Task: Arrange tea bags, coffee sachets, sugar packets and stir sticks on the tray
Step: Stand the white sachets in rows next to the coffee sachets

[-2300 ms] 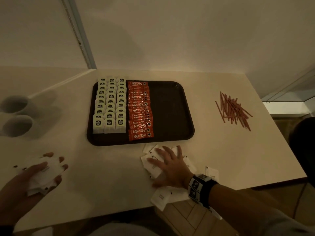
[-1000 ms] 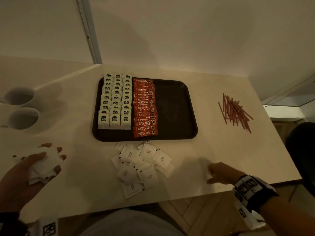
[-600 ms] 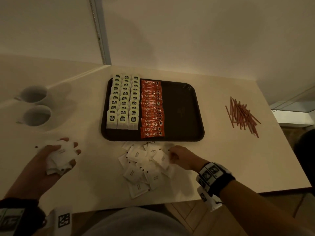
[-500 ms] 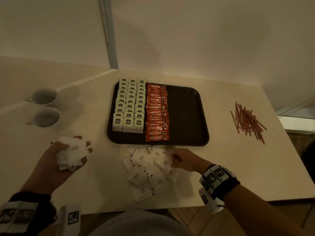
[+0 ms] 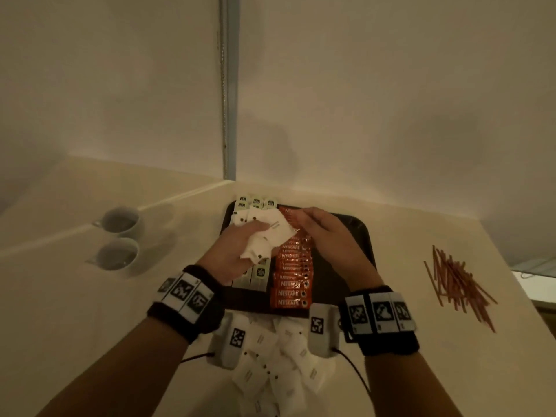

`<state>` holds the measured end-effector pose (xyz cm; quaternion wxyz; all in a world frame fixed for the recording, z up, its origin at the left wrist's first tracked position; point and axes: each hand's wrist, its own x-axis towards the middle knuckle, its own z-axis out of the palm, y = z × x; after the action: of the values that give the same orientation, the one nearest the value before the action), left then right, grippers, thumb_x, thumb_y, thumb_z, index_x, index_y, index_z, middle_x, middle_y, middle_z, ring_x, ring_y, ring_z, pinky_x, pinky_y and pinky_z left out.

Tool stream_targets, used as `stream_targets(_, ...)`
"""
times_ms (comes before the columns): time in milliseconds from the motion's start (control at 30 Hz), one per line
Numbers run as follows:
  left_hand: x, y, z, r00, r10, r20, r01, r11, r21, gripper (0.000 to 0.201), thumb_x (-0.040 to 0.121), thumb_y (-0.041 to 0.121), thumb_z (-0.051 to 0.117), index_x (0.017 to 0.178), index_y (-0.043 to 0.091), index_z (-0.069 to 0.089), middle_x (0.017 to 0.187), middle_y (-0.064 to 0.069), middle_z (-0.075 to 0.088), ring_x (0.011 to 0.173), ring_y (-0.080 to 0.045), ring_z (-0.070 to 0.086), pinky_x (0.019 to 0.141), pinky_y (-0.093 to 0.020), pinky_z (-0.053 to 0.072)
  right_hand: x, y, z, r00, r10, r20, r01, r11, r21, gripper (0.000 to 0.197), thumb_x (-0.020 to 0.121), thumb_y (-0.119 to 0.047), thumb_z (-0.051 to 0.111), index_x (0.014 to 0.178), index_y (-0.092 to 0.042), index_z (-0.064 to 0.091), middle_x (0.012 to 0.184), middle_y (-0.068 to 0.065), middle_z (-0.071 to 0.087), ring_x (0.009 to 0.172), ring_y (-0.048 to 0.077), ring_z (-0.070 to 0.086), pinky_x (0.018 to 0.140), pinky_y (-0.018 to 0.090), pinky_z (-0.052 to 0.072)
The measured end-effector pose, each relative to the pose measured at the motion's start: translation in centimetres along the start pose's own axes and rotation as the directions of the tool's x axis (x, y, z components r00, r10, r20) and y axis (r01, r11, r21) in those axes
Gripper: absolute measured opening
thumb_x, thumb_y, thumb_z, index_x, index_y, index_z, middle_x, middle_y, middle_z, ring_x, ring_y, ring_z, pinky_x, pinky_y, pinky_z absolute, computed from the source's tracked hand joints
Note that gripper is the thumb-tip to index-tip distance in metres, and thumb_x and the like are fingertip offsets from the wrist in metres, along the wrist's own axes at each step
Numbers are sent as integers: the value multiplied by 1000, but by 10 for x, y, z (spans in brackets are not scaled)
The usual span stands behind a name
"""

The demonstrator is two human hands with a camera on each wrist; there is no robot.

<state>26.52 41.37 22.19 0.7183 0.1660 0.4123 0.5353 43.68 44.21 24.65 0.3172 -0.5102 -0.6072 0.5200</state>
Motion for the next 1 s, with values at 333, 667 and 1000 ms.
stream_targets(333,12,-1,20,985,170,-34,-168,984,66,19,87,0,59,101,11,66,90,-9,74,78,-22,72,57,-32,56,1,5,-3,1000,-23,-18,24,994,107,25,87,-13,61,112,-16,57,109,3,64,95,17,66,70,24,56)
stream_targets(667,26,1,13,977,199,73,-211,945,250,20,84,1,63,96,16,64,81,-2,72,79,-20,69,57,-33,55,17,10,-20,995,-91,-48,94,994,59,10,89,-11,57,89,-19,63,101,-1,64,94,17,64,76,32,57)
stream_targets(1000,33,-25,17,989,148,-17,-134,937,323,37,69,8,79,102,15,64,93,-11,71,86,-30,66,81,-52,50,24,11,-23,981,-135,-141,138,990,11,27,80,-22,70,105,-22,60,95,-8,69,87,3,67,70,19,56)
